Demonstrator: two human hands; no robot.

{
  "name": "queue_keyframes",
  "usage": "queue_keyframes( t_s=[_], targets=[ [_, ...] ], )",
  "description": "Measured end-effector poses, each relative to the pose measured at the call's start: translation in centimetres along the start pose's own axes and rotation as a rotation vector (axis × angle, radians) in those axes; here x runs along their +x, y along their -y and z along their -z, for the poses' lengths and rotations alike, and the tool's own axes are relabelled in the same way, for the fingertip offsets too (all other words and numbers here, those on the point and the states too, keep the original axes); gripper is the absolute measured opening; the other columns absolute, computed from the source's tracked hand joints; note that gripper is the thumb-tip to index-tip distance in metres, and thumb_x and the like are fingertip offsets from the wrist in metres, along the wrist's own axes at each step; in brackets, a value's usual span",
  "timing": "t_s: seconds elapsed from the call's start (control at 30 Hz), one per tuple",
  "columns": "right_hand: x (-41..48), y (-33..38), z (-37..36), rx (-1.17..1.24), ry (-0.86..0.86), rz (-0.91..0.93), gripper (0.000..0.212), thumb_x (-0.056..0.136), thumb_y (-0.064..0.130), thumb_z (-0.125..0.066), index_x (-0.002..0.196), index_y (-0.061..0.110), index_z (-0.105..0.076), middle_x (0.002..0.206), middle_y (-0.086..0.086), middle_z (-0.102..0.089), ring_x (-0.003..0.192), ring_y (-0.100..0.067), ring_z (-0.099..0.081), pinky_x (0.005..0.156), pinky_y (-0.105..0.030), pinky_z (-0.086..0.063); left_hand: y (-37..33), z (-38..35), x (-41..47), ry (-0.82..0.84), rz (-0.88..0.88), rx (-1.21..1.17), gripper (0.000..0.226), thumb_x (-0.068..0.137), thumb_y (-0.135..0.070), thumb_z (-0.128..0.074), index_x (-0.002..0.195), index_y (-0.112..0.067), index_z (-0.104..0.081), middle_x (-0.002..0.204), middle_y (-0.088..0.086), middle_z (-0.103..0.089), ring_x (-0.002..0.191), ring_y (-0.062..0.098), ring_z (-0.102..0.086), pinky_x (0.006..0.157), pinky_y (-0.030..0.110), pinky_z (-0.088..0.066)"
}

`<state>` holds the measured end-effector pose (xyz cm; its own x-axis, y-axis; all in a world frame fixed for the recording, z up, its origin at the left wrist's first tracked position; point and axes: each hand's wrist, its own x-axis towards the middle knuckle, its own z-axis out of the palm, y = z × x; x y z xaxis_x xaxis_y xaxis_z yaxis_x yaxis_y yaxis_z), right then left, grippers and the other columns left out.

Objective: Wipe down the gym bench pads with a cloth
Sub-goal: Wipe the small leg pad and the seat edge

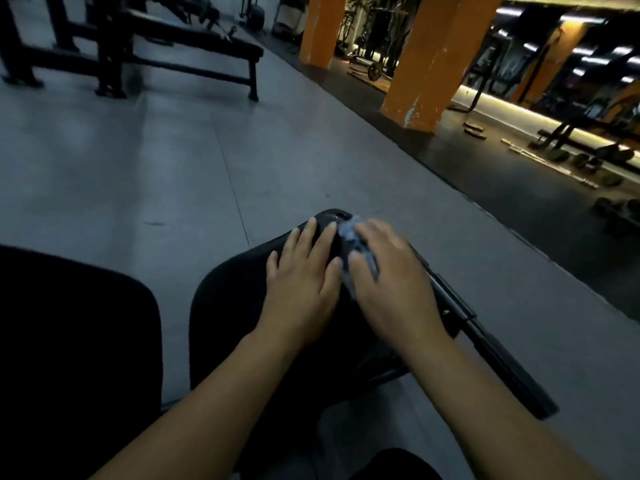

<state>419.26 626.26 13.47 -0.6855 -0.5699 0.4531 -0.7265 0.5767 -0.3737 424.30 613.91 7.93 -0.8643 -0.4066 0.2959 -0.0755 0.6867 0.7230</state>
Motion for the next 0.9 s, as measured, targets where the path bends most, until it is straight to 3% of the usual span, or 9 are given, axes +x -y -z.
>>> queue_keyframes(
  t_s=[0.13, 0.23, 0.33, 0.4, 0.47, 0.6, 0.7, 0.8, 0.9],
  targets=[
    [-0.1, -1.9, 2.2, 0.013, 0.132, 0.061, 0.047, 0.096, 0.035, -0.040, 0.140, 0.021, -0.052, 0.145, 0.002, -0.050, 0.131, -0.012, -0.046, 0.111, -0.034, -0.039, -0.5, -0.7, -0.7, -0.076, 0.018, -0.006, 0.079, 0.085, -0.061, -0.003, 0.158, -0.033, -0.017, 0.166, -0.015, -0.006, 0.151, 0.002, 0.001, 0.123, 0.039, 0.000],
    [8.4, 0.2, 1.4, -0.056, 0.409, -0.066, 0.028, 0.096, 0.023, -0.046, 0.111, 0.011, -0.066, 0.123, -0.013, -0.063, 0.110, -0.029, -0.057, 0.089, -0.034, -0.047, -0.5, -0.9, -0.7, -0.083, 0.010, -0.021, 0.075, 0.089, -0.060, -0.006, 0.158, -0.034, -0.015, 0.166, -0.017, -0.007, 0.151, 0.000, 0.001, 0.125, 0.039, -0.002],
    [11.2, 1.8, -0.6, -0.262, 0.469, 0.009, 0.019, 0.089, 0.024, -0.051, 0.072, 0.017, -0.057, 0.090, -0.008, -0.063, 0.088, -0.032, -0.058, 0.068, -0.031, -0.041, -0.2, -0.7, -0.9, -0.089, -0.007, -0.036, 0.068, 0.094, -0.054, -0.012, 0.158, -0.033, -0.019, 0.166, -0.013, -0.015, 0.151, 0.000, -0.003, 0.125, 0.043, -0.009],
    [8.8, 0.9, -0.5, -0.250, 0.368, 0.119, 0.024, 0.090, 0.029, -0.045, 0.081, 0.018, -0.065, 0.093, -0.003, -0.062, 0.090, -0.026, -0.058, 0.073, -0.034, -0.048, 0.0, -0.7, -0.9, -0.094, 0.001, -0.067, 0.066, 0.094, -0.052, -0.014, 0.157, -0.035, -0.021, 0.165, -0.013, -0.016, 0.151, -0.001, -0.005, 0.125, 0.042, -0.010],
    [3.4, -0.6, -0.4, -0.064, 0.089, 0.197, 0.034, 0.093, 0.030, -0.039, 0.104, 0.018, -0.070, 0.114, 0.001, -0.063, 0.110, -0.021, -0.056, 0.092, -0.039, -0.049, 0.2, -0.7, -0.8, -0.091, 0.028, -0.098, 0.072, 0.090, -0.058, -0.013, 0.157, -0.034, -0.018, 0.165, -0.016, -0.012, 0.150, -0.004, -0.004, 0.125, 0.041, -0.010],
    [-7.2, -1.2, -3.7, 0.116, -0.329, 0.056, 0.050, 0.100, 0.025, -0.046, 0.146, 0.005, -0.044, 0.158, -0.011, -0.032, 0.150, -0.032, -0.023, 0.119, -0.044, -0.027, -0.2, -0.8, -0.9, -0.072, 0.042, -0.097, 0.071, 0.089, -0.058, -0.015, 0.157, -0.034, -0.017, 0.165, -0.017, -0.011, 0.149, -0.007, -0.003, 0.125, 0.040, -0.008],
    [-8.5, -1.5, -4.8, 0.062, -0.318, 0.170, 0.054, 0.098, 0.024, -0.052, 0.146, 0.003, -0.044, 0.159, -0.013, -0.030, 0.150, -0.037, -0.018, 0.116, -0.054, -0.029, 0.3, -0.2, -1.2, -0.008, 0.017, -0.137, 0.060, 0.095, -0.056, -0.021, 0.153, -0.043, -0.015, 0.165, -0.020, -0.008, 0.148, -0.008, -0.001, 0.126, 0.039, -0.007],
    [-5.8, -2.6, -2.4, -0.083, -0.200, 0.431, 0.038, 0.093, 0.020, -0.058, 0.127, 0.005, -0.065, 0.142, -0.011, -0.055, 0.139, -0.035, -0.041, 0.111, -0.052, -0.036, 3.3, 0.2, -3.3, 0.009, -0.029, -0.119, 0.052, 0.097, -0.062, -0.023, 0.148, -0.053, -0.017, 0.164, -0.024, -0.010, 0.149, -0.007, -0.005, 0.126, 0.038, -0.010],
    [-1.9, -0.6, -0.7, -0.183, -0.167, 0.210, 0.040, 0.091, 0.027, -0.053, 0.123, 0.007, -0.065, 0.134, -0.012, -0.060, 0.132, -0.035, -0.047, 0.115, -0.049, -0.030, 5.9, 0.2, -6.0, -0.048, 0.086, -0.130, 0.049, 0.095, -0.066, -0.023, 0.143, -0.059, -0.018, 0.163, -0.025, -0.012, 0.148, -0.009, -0.007, 0.126, 0.042, -0.013]
  ],
)
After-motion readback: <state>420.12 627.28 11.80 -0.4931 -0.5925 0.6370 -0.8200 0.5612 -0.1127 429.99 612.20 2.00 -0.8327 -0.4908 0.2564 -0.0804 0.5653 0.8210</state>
